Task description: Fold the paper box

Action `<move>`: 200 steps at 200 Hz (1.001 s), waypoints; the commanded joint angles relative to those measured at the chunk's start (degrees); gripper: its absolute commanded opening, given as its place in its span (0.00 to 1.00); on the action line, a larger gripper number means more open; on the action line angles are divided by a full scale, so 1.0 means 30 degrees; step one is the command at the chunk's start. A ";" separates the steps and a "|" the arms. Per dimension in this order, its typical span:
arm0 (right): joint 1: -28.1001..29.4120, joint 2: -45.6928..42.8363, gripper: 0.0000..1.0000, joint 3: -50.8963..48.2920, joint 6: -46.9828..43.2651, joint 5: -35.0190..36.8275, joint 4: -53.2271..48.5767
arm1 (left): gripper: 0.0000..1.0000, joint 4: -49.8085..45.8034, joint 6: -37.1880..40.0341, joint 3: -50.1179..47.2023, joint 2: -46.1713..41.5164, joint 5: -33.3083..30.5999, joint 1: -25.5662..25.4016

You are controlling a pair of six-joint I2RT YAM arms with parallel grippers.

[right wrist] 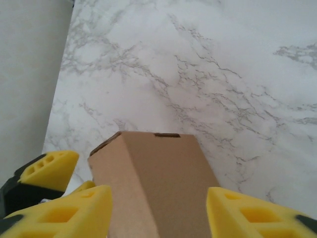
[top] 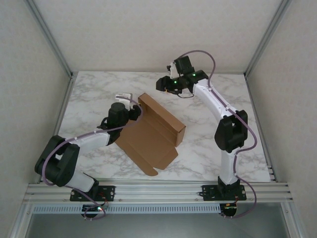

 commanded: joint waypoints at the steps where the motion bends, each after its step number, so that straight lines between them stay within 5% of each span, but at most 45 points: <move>1: 0.0542 -0.1676 0.43 -0.1408 -0.0686 0.0493 -0.0471 | 0.60 -0.1281 -0.0689 -0.0378 -0.1314 0.0203 0.0180; 12: 0.0795 -0.2569 0.32 -0.2384 -0.1110 0.0828 -0.0328 | 0.60 -0.2012 -0.0989 -0.0330 -0.2065 0.0000 0.0211; 27: 0.1200 -0.3673 0.00 -0.3570 -0.1654 0.1928 -0.0338 | 0.60 -0.3089 -0.1457 -0.0225 -0.3121 0.0129 0.0209; 115: 0.2521 -0.3324 0.00 -0.4267 -0.2613 0.3105 -0.3184 | 0.67 -1.2114 -0.2754 0.5193 -0.5016 0.1202 0.0324; 149: 0.2526 -0.2452 0.00 -0.4307 -0.2441 0.3633 -0.3396 | 0.75 -0.8852 -0.4420 0.2002 -0.7671 -0.2988 0.0327; 200: 0.1582 -0.2593 0.00 -0.5483 -0.1503 0.4372 -0.2217 | 0.76 -0.8893 -0.4426 0.1114 -1.1115 -1.1035 0.0301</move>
